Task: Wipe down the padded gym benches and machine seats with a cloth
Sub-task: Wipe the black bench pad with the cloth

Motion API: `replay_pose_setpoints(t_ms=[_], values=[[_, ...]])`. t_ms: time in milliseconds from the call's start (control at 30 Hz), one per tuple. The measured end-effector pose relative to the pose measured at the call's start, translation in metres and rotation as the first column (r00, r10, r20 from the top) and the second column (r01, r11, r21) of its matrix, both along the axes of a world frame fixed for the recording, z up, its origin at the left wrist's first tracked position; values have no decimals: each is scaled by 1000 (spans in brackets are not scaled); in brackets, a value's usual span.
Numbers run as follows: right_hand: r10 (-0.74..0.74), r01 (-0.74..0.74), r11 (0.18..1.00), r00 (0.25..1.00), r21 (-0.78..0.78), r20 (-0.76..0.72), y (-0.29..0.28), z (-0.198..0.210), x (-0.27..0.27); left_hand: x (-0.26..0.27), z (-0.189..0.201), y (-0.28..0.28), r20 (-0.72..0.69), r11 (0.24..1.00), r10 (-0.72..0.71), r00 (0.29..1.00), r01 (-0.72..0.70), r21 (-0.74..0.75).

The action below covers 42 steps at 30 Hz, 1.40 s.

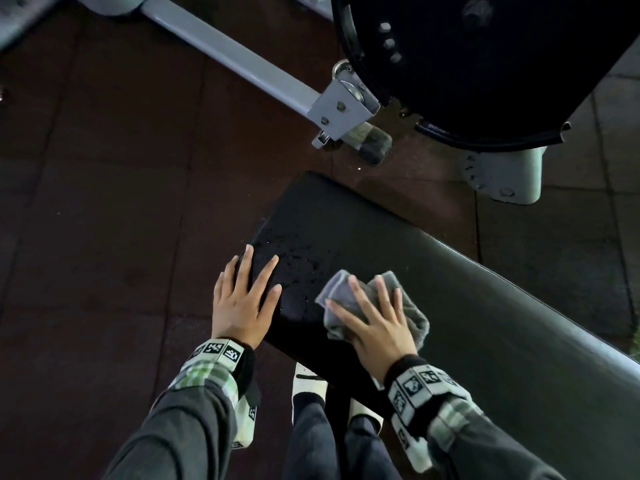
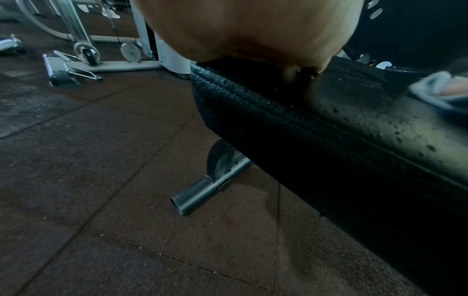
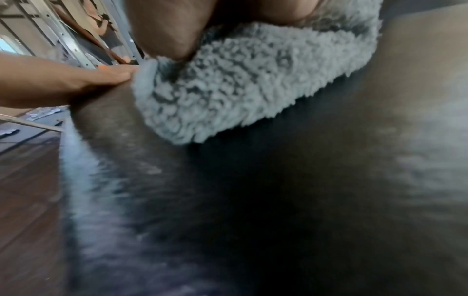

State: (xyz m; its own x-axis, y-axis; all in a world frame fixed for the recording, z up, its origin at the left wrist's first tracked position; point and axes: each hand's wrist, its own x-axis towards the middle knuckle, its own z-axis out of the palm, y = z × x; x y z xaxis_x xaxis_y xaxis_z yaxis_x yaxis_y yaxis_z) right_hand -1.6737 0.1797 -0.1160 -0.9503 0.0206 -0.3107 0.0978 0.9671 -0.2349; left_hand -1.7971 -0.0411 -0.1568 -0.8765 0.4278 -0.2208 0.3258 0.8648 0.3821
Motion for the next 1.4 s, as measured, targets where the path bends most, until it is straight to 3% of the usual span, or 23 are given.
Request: replay_pose_setpoints(t_ms=[133, 233, 367, 467, 567, 767, 900, 1000, 1167, 1300, 1400], values=[[309, -308, 951, 951, 32, -11, -19, -8, 23, 0, 0, 0, -6, 1000, -2, 1000, 2, 2], [453, -453, 890, 891, 58, 7, -2, -13, 55, 0, 0, 0, -3, 1000, 6, 1000, -6, 18], [419, -417, 904, 908, 92, -9, 27, -9, 78, -5, 7, -5, 7, 990, 72, 997, -72, 120], [412, -413, 906, 911, 90, 34, 23, -8, 78, -8, 8, -17, 149, 959, 197, 969, -222, 177], [461, -464, 885, 885, 44, 63, 3, -9, 68, -7, 5, -27, 249, 931, 220, 943, -279, 234], [529, -529, 848, 848, -30, -14, -57, -12, 13, -12, 8, -28, 269, 912, 214, 939, -291, 289], [444, -444, 896, 895, -2, -35, -75, -13, -39, -15, 9, -32, 268, 916, 199, 943, -276, 291], [328, -327, 945, 944, 12, -45, -56, -8, -55, -17, 9, -32, 274, 901, 202, 940, -288, 324], [263, -260, 964, 962, 52, -73, -13, -15, -7, -15, 16, -29, 276, 909, 235, 932, -311, 277], [402, -399, 915, 911, 50, -91, -23, -15, 30, -14, 16, -28, 278, 905, 244, 929, -322, 278], [471, -470, 882, 875, 40, -113, -48, -13, 14, -14, 17, -27, 275, 908, 249, 929, -323, 268]])
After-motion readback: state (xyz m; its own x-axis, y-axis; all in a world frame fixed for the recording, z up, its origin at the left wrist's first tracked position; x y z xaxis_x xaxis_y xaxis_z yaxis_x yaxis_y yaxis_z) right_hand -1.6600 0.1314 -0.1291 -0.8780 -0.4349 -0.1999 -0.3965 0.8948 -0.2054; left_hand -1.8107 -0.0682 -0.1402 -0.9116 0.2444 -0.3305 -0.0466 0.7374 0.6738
